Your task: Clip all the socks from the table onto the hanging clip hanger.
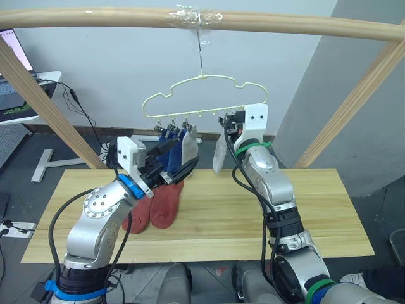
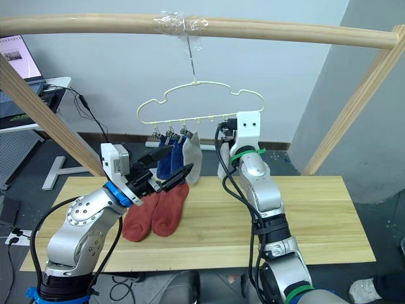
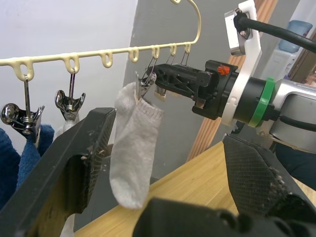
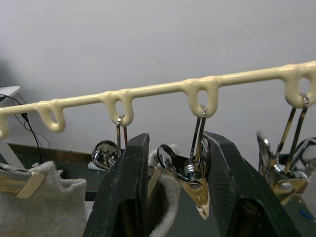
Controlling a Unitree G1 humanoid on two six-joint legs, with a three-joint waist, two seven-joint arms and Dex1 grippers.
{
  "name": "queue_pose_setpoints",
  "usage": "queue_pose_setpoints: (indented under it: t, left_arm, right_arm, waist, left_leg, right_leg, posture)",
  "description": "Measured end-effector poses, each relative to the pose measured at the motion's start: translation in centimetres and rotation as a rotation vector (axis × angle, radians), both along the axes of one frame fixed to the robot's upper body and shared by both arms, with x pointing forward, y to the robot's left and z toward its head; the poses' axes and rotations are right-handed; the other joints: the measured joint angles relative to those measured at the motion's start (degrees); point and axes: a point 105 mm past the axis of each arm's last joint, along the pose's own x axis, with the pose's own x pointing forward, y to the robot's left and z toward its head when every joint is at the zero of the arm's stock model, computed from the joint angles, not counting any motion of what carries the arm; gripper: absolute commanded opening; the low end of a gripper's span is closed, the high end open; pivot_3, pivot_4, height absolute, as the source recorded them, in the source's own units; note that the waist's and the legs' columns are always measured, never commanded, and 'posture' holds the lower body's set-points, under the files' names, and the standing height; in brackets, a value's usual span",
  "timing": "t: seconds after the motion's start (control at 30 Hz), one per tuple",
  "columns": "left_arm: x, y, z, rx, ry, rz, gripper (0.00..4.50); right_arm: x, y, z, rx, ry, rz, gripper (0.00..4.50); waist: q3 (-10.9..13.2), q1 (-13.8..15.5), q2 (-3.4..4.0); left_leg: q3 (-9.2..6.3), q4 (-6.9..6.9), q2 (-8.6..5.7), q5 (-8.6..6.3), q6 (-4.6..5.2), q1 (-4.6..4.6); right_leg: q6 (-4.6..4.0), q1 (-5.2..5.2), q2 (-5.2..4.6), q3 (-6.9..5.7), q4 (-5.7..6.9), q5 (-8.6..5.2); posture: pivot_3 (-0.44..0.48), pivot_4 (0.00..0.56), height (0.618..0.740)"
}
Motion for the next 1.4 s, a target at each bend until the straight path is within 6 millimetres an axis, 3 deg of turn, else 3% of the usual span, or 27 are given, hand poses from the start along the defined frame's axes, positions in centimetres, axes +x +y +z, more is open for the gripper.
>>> queue_pose_setpoints:
  t: [0.23,0.5,0.63,0.83,0.9,0.93,1.17,1.4]
  left_arm:
    - [0.1,0.1,0.0,-0.002,0.0,0.012,3.98]
    - [0.0,0.2,-0.8,0.045,0.014,0.028,3.98]
    - [0.1,1.4,-4.2,0.162,0.104,0.095,3.98]
    - [1.5,5.2,-11.1,0.236,0.304,0.342,3.98]
    - [1.9,5.6,-12.9,0.231,0.345,0.393,4.32]
    - [2.1,5.6,-13.3,0.226,0.354,0.402,4.48]
    - [5.3,5.5,-15.4,0.245,0.37,0.491,4.49]
    - [5.6,5.0,-19.3,0.23,0.523,0.471,4.49]
  right_arm:
    - [0.1,0.0,0.1,0.0,-0.002,0.001,0.01]
    - [0.5,-0.9,0.4,-0.068,-0.017,0.032,0.01]
    - [1.0,-1.9,0.4,-0.113,0.029,0.1,0.01]
    - [0.6,-2.1,0.4,-0.151,0.1,0.21,0.01]
    - [0.5,-2.1,0.4,-0.152,0.11,0.222,0.0]
    - [0.4,-2.1,0.4,-0.154,0.113,0.223,0.0]
    - [-0.5,-2.0,0.1,-0.158,0.128,0.23,0.0]
    - [-1.0,-2.4,0.2,-0.167,0.132,0.223,0.0]
  waist:
    - [0.0,0.0,0.0]
    - [0.0,0.0,0.0]
    - [0.0,0.0,0.01]
    - [0.0,0.1,0.01]
    - [0.0,0.1,0.01]
    - [0.0,0.2,0.0]
    - [0.0,0.7,0.0]
    - [0.0,0.6,-0.02]
  left_leg:
    - [0.0,0.0,0.0,0.0,0.0,0.0]
    - [0.01,0.0,0.0,0.0,0.0,0.0]
    - [0.01,-0.02,0.0,0.0,0.0,0.03]
    - [0.0,0.0,0.0,0.0,0.01,0.03]
    - [0.01,0.0,-0.01,0.0,0.01,0.03]
    - [0.0,0.01,0.0,0.0,0.01,0.02]
    - [0.01,0.03,-0.02,0.0,0.01,0.02]
    - [-0.01,0.0,-0.03,0.0,0.01,0.02]
  right_leg:
    - [0.0,0.0,0.0,0.0,0.0,0.0]
    - [0.0,0.0,0.0,0.01,0.0,0.0]
    - [0.0,0.0,0.01,0.0,0.0,0.0]
    - [0.0,0.01,0.0,-0.01,0.0,0.0]
    - [0.0,0.01,-0.01,-0.01,0.0,0.0]
    - [0.0,0.01,-0.01,-0.03,0.0,0.0]
    - [0.0,0.01,-0.02,-0.02,0.0,0.0]
    - [0.0,0.03,-0.02,-0.06,-0.01,0.0]
  posture:
    - [0.034,0.172,0.74]
    - [0.034,0.172,0.74]
    - [0.013,0.178,0.74]
    - [-0.009,0.181,0.74]
    - [-0.015,0.18,0.74]
    - [-0.015,0.18,0.74]
    - [-0.044,0.177,0.74]
    - [-0.074,0.168,0.74]
